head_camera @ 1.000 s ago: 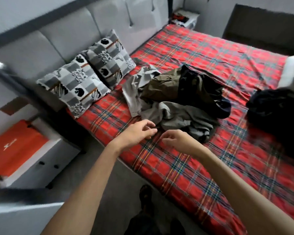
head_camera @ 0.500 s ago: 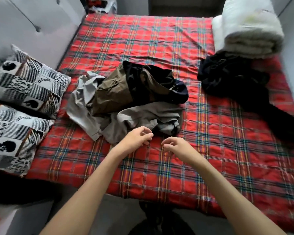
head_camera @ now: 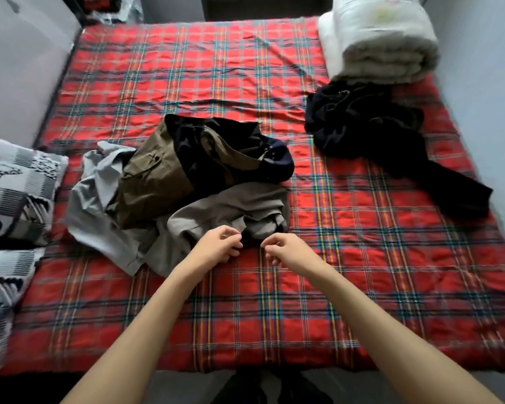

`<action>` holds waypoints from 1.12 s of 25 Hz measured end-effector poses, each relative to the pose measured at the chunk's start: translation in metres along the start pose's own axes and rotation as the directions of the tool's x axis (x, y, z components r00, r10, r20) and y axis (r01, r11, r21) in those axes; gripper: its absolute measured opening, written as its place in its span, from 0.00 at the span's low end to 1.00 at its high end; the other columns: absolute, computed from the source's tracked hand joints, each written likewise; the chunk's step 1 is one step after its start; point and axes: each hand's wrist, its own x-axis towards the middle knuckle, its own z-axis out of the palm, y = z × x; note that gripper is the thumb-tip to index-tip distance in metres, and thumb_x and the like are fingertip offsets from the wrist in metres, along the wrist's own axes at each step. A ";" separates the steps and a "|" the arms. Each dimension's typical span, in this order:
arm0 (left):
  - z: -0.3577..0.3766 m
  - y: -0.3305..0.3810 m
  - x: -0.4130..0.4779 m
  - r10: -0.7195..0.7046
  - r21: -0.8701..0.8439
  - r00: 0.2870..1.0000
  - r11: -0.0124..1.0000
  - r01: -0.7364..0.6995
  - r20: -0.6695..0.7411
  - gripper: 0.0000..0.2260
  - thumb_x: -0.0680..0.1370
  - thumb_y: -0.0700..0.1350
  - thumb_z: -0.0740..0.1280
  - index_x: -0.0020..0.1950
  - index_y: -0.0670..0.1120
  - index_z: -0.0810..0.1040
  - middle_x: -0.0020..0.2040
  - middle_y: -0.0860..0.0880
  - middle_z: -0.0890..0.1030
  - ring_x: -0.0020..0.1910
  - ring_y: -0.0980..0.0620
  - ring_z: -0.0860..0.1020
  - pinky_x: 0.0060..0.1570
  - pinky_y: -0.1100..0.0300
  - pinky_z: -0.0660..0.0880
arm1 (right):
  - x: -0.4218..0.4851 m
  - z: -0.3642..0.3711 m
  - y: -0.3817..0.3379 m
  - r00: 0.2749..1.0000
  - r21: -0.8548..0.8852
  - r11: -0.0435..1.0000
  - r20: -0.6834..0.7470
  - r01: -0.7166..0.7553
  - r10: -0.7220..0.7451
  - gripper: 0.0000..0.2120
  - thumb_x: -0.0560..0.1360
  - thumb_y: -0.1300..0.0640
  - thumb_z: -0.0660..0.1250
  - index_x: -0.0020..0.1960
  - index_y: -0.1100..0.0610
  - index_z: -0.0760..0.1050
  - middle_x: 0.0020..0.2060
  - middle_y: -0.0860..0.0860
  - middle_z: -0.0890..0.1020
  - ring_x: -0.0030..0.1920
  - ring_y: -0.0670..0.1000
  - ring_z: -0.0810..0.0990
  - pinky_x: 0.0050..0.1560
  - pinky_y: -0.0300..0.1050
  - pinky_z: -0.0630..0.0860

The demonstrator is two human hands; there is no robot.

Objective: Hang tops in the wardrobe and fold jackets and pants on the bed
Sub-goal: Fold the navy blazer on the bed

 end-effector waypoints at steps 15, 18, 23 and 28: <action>0.097 0.105 0.089 0.188 0.284 0.971 0.933 -0.223 0.145 0.01 0.78 0.46 0.67 0.47 0.50 0.78 0.42 0.48 0.83 0.35 0.54 0.79 0.37 0.58 0.75 | -0.030 -0.140 0.096 0.971 -0.036 0.975 -0.104 -0.221 0.216 0.05 0.80 0.62 0.63 0.49 0.57 0.78 0.36 0.51 0.80 0.30 0.45 0.76 0.30 0.34 0.71; 0.145 0.104 0.131 0.174 0.387 0.981 0.901 -0.193 0.085 0.05 0.78 0.48 0.67 0.52 0.49 0.79 0.48 0.50 0.83 0.47 0.52 0.80 0.46 0.56 0.75 | 0.002 -0.199 0.144 0.965 -0.144 0.960 -0.145 -0.240 0.219 0.05 0.78 0.61 0.65 0.46 0.54 0.79 0.35 0.49 0.81 0.31 0.46 0.77 0.32 0.37 0.73; 0.184 0.045 0.165 -0.052 0.425 0.997 0.905 0.021 0.063 0.10 0.78 0.49 0.68 0.56 0.47 0.79 0.53 0.46 0.83 0.51 0.50 0.80 0.46 0.59 0.71 | 0.062 -0.223 0.173 0.971 -0.277 0.931 -0.104 -0.237 0.216 0.07 0.77 0.62 0.64 0.43 0.53 0.79 0.35 0.51 0.83 0.35 0.52 0.81 0.40 0.42 0.76; 0.104 -0.033 0.150 -0.068 0.460 0.948 0.862 0.212 -0.310 0.22 0.75 0.47 0.72 0.67 0.44 0.72 0.64 0.43 0.76 0.64 0.44 0.74 0.63 0.53 0.70 | 0.116 -0.153 0.141 0.991 -0.381 0.924 0.105 -0.034 0.080 0.09 0.76 0.59 0.64 0.51 0.54 0.81 0.41 0.51 0.82 0.47 0.54 0.83 0.47 0.43 0.75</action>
